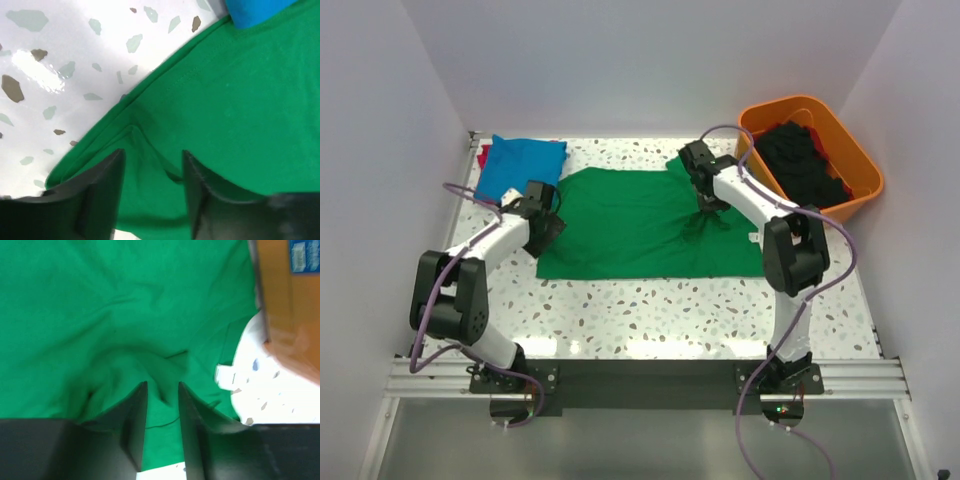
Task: Fold and stack the t-shirts
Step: Fold the tshirt
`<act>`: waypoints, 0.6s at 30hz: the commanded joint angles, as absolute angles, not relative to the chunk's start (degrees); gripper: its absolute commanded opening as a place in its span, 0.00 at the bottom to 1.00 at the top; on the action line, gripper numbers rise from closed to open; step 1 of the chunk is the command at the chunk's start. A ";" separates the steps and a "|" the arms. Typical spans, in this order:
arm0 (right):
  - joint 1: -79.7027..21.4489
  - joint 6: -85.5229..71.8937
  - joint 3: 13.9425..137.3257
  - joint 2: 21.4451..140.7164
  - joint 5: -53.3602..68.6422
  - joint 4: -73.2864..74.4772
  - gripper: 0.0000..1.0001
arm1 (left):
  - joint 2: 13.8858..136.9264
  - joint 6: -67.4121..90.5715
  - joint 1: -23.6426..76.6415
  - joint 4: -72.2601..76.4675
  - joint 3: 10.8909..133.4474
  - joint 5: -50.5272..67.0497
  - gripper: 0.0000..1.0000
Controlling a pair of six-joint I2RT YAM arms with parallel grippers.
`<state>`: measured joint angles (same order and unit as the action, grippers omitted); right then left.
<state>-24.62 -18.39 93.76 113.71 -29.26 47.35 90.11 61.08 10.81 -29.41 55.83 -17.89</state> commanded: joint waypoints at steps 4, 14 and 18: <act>-24.17 -18.37 98.89 113.47 -32.44 50.45 0.53 | 84.12 63.54 10.11 -31.72 58.01 -23.64 1.00; -24.26 -20.73 75.34 97.40 -17.06 39.39 0.99 | 74.53 60.12 10.28 -26.92 51.96 -18.47 1.00; -24.17 -21.88 71.02 97.82 -13.98 34.90 0.99 | 78.30 58.97 12.74 -21.19 50.27 -12.22 1.00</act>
